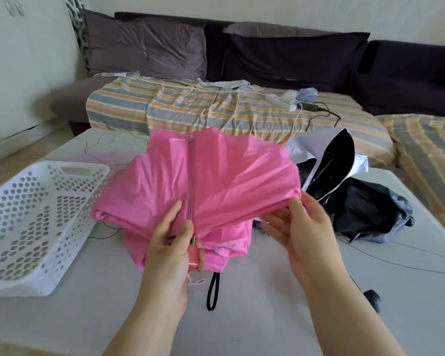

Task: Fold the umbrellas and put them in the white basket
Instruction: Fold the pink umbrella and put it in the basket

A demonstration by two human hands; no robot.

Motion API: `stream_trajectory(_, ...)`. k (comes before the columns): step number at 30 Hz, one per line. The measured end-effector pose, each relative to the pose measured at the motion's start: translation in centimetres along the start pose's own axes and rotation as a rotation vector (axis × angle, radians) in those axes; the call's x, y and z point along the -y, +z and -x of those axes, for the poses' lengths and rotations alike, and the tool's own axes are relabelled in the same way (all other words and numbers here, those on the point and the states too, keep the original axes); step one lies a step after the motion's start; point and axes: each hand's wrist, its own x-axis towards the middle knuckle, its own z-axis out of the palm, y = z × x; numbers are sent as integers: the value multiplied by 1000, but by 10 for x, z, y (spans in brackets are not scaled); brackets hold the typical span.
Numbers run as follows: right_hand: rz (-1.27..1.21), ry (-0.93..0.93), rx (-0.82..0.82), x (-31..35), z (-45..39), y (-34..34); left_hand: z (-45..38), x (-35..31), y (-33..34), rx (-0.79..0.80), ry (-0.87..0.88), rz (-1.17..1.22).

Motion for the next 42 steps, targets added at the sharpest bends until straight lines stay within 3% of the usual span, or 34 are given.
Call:
stream_trajectory(4, 40, 235, 226, -9, 4, 4, -1, 2, -1, -5, -18, 16)
stream_trajectory(8, 19, 177, 375, -8, 14, 15, 3, 5, 1, 28, 20, -53)
stream_trajectory(10, 89, 113, 347, -10, 19, 23, 3, 8, 1, 25, 29, -121)
stream_trajectory(14, 73, 34, 107, -7, 25, 33, 6, 8, 2, 63, 35, -215)
stream_trajectory(16, 116, -35, 127, 3, 33, 35, 7, 8, 5, 74, 23, -261)
stream_trajectory(18, 210, -51, 240, 9, 41, 36, 11, 7, 5, 84, 32, -302)
stream_trajectory(22, 329, -175, 622, 11, 51, 44, 23, 1, 8, 162, 22, -363)
stream_trajectory(24, 344, -194, 695, 10, 50, 46, 24, 0, 10, 116, 18, -322)
stream_trajectory(27, 366, -195, 765, 9, 48, 44, 26, -4, 9, 197, -23, -370)
stream_trajectory(29, 290, -245, 708, 6, 45, 44, 24, -3, 6, 182, -87, -300)
stream_trajectory(31, 309, -431, 476, -2, 39, 42, 25, -3, 2, 162, -111, -241)
stream_trajectory(33, 559, -681, 265, -9, 33, 42, 22, -2, 2, 151, -103, -222)
stream_trajectory(35, 777, -835, 291, -17, 29, 41, 20, -1, 3, 160, -93, -193)
stream_trajectory(37, 790, -850, 350, -21, 24, 36, 19, -2, 1, 145, -110, -133)
stream_trajectory(38, 744, -849, 299, -20, 22, 33, 18, -3, 0, 136, -129, -96)
stream_trajectory(40, 601, -744, 34, -14, 20, 22, 16, -7, -2, 125, -162, -9)
stream_trajectory(42, 505, -484, -199, -10, 16, 10, 12, -10, -6, 126, -195, 63)
